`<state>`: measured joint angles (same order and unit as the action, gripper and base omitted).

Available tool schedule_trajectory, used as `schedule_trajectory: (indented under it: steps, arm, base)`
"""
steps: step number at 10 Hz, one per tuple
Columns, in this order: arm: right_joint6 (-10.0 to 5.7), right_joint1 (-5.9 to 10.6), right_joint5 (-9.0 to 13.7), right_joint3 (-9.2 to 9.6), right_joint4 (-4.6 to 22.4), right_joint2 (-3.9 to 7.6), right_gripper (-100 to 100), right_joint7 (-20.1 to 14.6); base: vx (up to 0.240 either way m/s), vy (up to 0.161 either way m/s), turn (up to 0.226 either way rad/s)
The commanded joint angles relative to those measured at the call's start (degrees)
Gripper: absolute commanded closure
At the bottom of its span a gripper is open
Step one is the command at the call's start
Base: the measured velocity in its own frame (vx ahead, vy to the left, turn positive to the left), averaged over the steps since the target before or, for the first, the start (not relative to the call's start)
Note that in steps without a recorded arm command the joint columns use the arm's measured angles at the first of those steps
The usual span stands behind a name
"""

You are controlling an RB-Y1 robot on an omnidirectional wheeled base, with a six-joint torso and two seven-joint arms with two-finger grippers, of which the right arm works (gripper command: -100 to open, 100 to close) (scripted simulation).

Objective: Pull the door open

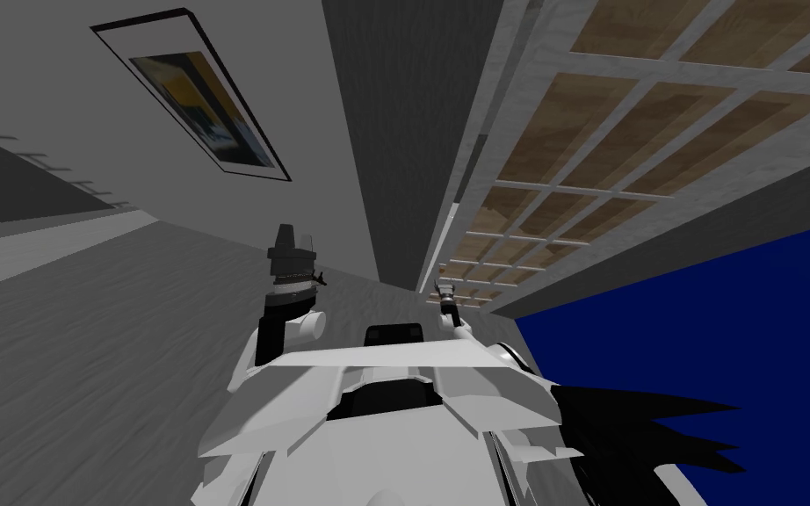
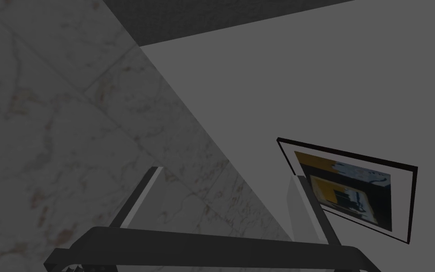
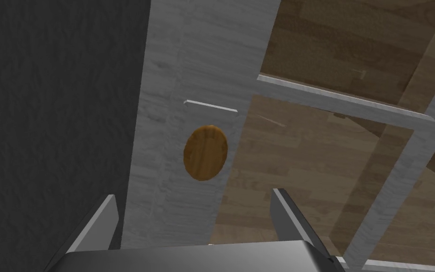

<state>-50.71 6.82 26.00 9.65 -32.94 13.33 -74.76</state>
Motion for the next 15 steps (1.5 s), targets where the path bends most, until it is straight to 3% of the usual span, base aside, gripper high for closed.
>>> schedule_trajectory:
  steps: [1,5,8,9,10,12,13,15]
  arm:
    - [0.08,0.05,0.28,0.16,-0.06,-0.13,-100,-1.73]
    - [0.40,-0.03,1.76,0.97,-0.83,-0.60,-100,-7.95]
    - [0.57,-0.06,2.47,1.35,-1.19,-0.83,-100,-10.67]
    - [0.58,-0.10,2.31,1.26,-1.20,-0.74,-100,-10.00]
    - [0.06,-0.64,2.64,0.94,-0.83,0.33,-100,-11.28]
    - [-0.12,-0.82,2.75,0.83,-0.69,0.71,-100,-11.65]
    - [-0.97,-1.65,3.23,0.29,-0.04,2.43,-100,-13.37]
    - [-0.97,-1.65,3.23,0.29,-0.04,2.43,-100,-13.37]
  base:
    - [-0.045,-0.017,0.003]
    - [-0.049,-0.018,0.009]
    - [-0.042,-0.019,0.005]
    - [-0.014,-0.006,0.001]
    - [0.121,0.024,0.130]
    - [0.155,0.031,0.059]
    - [0.177,0.018,0.147]
    - [0.129,-0.002,0.061]
